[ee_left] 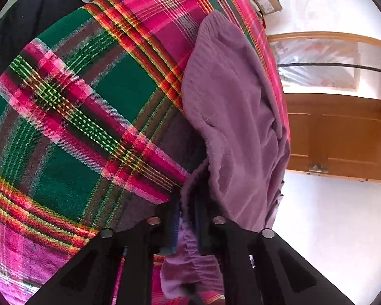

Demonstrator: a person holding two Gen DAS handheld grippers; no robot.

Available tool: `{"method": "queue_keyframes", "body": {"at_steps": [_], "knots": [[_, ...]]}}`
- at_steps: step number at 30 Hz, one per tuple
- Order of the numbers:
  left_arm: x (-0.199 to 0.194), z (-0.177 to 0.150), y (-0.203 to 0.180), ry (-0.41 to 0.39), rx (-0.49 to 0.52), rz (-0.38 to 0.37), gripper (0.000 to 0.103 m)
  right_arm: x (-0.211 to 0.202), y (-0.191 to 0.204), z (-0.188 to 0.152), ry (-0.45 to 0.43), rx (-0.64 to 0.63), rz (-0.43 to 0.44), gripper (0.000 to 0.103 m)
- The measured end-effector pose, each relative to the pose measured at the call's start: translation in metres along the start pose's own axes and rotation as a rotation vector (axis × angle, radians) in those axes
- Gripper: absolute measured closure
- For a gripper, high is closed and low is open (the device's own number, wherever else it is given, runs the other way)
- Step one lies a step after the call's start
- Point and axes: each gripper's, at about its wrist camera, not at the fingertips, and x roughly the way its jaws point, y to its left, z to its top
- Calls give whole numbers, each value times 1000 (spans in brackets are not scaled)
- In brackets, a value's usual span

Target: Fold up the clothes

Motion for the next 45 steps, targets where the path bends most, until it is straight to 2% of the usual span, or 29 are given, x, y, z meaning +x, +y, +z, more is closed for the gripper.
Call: {"method": "queue_keyframes", "body": {"at_steps": [1,2,5,10,12,13,16,23,29,33,35,39,42,45], "knots": [[-3,0,1,-3,0,-6,97,0,-1,1,-7,8,-3,93],[-5,0,1,-7,0,-11,97,-1,-1,2,-10,6,-15,98],[-14,-1,3,-17,-1,-28,97,-7,5,5,-17,-33,-39,99],[-30,-3,11,-44,-7,-46,98,-23,15,11,-50,-43,1,100],[-28,-4,19,-44,-29,-45,98,-23,26,10,-50,-94,-9,100],[-27,-4,23,-43,-39,-45,98,-20,34,8,-44,-128,-26,100],[-24,-5,34,-43,-71,-45,98,-12,45,4,-4,-135,23,100],[-27,-5,45,-35,-88,-61,98,1,73,-1,30,-242,24,100],[-25,-5,47,1,-65,-86,95,23,75,4,81,-232,34,100],[-29,-10,57,4,-94,-149,86,31,74,4,105,-223,39,97],[-32,-13,65,-2,-117,-185,84,30,70,4,111,-206,53,97],[-46,-28,76,-54,-149,-207,75,26,58,5,122,-152,91,96],[-65,-41,86,-110,-154,-180,75,15,39,3,119,-79,89,92],[-76,-57,91,-133,-156,-176,75,-8,12,-4,81,5,75,89]]}}
